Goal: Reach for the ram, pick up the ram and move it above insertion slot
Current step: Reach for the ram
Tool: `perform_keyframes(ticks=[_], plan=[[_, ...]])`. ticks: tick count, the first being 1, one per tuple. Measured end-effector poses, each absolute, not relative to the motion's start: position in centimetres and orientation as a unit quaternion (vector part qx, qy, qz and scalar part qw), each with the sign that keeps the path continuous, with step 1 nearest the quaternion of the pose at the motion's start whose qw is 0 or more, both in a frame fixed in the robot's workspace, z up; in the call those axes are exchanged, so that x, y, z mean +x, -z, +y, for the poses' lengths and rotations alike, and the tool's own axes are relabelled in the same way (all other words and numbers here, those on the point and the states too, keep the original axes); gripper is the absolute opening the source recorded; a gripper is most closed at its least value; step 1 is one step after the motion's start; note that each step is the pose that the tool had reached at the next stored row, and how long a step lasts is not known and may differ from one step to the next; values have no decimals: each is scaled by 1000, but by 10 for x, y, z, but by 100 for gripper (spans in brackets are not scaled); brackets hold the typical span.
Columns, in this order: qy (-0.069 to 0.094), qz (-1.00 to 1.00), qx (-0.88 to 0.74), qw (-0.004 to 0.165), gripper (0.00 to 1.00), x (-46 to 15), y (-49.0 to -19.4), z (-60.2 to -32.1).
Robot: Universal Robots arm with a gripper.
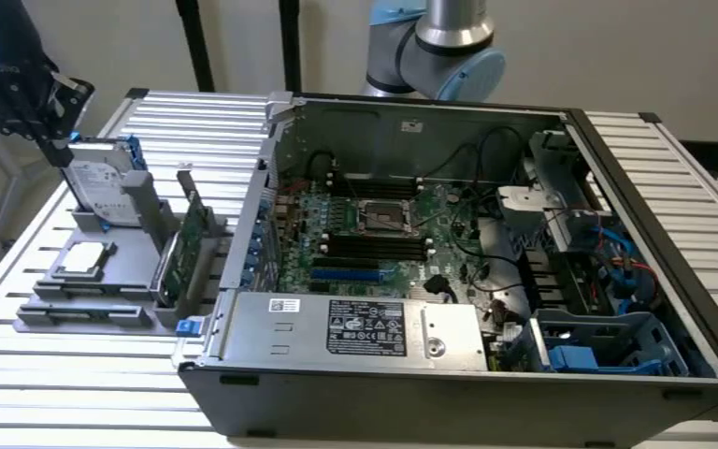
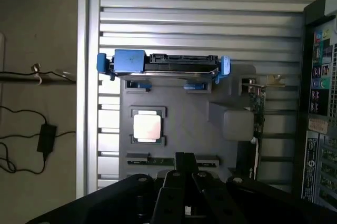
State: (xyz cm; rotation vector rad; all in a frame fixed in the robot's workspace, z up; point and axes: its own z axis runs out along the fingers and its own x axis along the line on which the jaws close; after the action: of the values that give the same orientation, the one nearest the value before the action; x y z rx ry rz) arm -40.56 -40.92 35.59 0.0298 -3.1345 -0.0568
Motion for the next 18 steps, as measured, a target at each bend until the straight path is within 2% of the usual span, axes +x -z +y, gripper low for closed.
perform_keyframes(ticks=[5,18], plan=[[18,-1000,10,4,11,-405,-356,-412],[18,-1000,9,4,11,-399,-351,-470]])
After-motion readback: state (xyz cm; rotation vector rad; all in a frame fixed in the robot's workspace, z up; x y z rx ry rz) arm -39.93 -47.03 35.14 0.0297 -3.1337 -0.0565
